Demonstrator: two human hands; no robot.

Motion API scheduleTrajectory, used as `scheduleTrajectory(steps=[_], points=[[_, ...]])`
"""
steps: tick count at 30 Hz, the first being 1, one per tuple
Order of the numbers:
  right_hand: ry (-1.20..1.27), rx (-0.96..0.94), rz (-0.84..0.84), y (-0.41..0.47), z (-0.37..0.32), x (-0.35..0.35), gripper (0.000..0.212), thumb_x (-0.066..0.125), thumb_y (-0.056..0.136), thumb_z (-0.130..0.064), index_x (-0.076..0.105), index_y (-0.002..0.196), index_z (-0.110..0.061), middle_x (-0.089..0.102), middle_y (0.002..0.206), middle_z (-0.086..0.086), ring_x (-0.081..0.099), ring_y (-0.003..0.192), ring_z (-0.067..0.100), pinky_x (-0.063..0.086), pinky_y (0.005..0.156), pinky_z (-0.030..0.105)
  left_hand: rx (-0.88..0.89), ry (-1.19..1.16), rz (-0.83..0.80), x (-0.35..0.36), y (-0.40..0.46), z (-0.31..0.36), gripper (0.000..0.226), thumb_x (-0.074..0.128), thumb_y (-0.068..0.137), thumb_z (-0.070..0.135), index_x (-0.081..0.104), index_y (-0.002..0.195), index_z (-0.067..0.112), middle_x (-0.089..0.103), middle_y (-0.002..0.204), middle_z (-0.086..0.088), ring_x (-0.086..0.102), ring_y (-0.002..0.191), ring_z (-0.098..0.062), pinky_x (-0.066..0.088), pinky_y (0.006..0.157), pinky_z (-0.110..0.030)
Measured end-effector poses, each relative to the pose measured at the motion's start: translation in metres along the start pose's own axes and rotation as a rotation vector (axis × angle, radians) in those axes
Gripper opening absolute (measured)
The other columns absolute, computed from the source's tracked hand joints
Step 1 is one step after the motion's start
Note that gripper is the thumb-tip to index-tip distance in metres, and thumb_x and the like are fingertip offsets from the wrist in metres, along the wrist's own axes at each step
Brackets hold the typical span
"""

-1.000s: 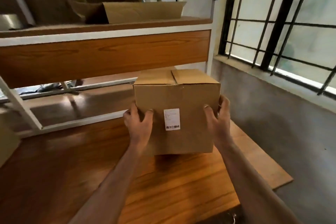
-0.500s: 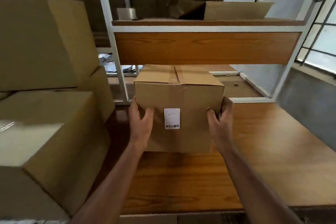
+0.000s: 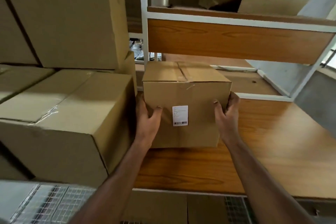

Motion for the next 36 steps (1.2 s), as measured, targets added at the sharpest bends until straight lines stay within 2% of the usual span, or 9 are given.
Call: scheduleTrajectory(steps=[3,8,15,17,21,25,29,32,36], points=[[0.009,0.023,-0.004,0.005,0.007,-0.003,0.055,0.065,0.095,-0.023,0.034,0.14,-0.016,0.052,0.131,-0.001,0.053,0.12,0.015,0.048,0.088,0.018,-0.033,0.03,-0.014,0.007,-0.006,-0.001,0.071,0.063,0.097,0.035,0.021,0.154,0.036,0.031,0.155,0.007,0.031,0.144,-0.016,0.03,0.12,-0.049],[0.022,0.087,-0.003,-0.003,0.027,-0.008,0.055,0.067,0.093,-0.014,0.036,0.139,-0.012,0.054,0.13,-0.002,0.055,0.118,0.013,0.047,0.079,0.005,-0.093,0.034,0.021,0.015,-0.006,-0.002,0.067,0.064,0.096,0.031,0.027,0.152,0.029,0.039,0.136,0.013,0.037,0.135,-0.012,0.033,0.116,-0.039],[-0.08,0.05,0.0,-0.01,0.036,-0.014,0.064,0.07,0.09,-0.013,0.036,0.144,-0.013,0.051,0.136,0.0,0.051,0.128,0.017,0.052,0.101,0.042,-0.077,0.024,0.093,0.016,-0.007,-0.009,0.057,0.063,0.097,0.032,0.036,0.147,0.027,0.045,0.133,0.013,0.043,0.134,-0.014,0.036,0.117,-0.044],[-0.167,-0.048,0.086,-0.017,0.026,-0.017,0.069,0.072,0.088,-0.01,0.034,0.145,-0.01,0.045,0.142,0.008,0.046,0.131,0.022,0.053,0.099,0.04,-0.025,0.039,0.107,0.012,-0.006,-0.006,0.056,0.064,0.096,0.031,0.038,0.145,0.028,0.049,0.135,0.011,0.046,0.133,-0.014,0.04,0.115,-0.047],[-0.308,-0.334,0.208,-0.047,-0.005,-0.005,0.059,0.068,0.086,-0.01,0.042,0.138,-0.006,0.042,0.134,0.021,0.045,0.124,0.028,0.045,0.092,0.013,0.12,0.125,0.142,0.006,-0.01,0.007,0.06,0.065,0.096,0.024,0.034,0.147,0.029,0.047,0.138,0.012,0.045,0.133,-0.01,0.041,0.115,-0.044],[-0.414,-0.425,0.102,-0.078,-0.012,0.035,0.041,0.055,0.092,-0.025,0.055,0.128,-0.007,0.052,0.121,0.017,0.046,0.116,0.025,0.046,0.088,0.03,0.317,0.386,0.263,0.001,-0.016,0.034,0.078,0.064,0.092,0.019,0.021,0.157,0.019,0.031,0.156,-0.006,0.029,0.146,-0.021,0.032,0.12,-0.041],[-0.422,-0.381,0.026,-0.087,-0.005,0.057,0.04,0.05,0.092,-0.025,0.055,0.126,-0.003,0.056,0.109,0.017,0.046,0.102,0.022,0.052,0.083,0.044,0.609,0.77,0.179,0.024,-0.009,0.063,0.065,0.052,0.094,0.029,0.032,0.155,0.02,0.03,0.16,-0.014,0.018,0.151,-0.031,0.02,0.123,-0.045],[-0.488,-0.365,0.011,-0.082,-0.001,0.059,0.051,0.054,0.093,-0.024,0.047,0.139,-0.002,0.052,0.113,0.018,0.044,0.105,0.025,0.046,0.087,0.039,0.702,0.954,0.038,0.036,-0.001,0.056,0.052,0.052,0.094,0.028,0.046,0.145,0.02,0.044,0.149,-0.005,0.024,0.146,-0.031,0.031,0.119,-0.046],[-0.568,-0.387,-0.003,-0.076,0.006,0.063,0.056,0.056,0.093,-0.02,0.045,0.145,-0.003,0.051,0.123,0.021,0.047,0.113,0.034,0.047,0.094,0.045,0.678,0.883,0.027,0.033,0.005,0.052,0.047,0.057,0.093,0.021,0.051,0.14,0.02,0.048,0.145,-0.001,0.026,0.142,-0.03,0.038,0.113,-0.041]])
Point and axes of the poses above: each hand's wrist, its own y-axis towards the middle knuckle, its own x-axis out of the palm, z = x × y, the point moved 8 cm from there along y, towards the middle knuckle
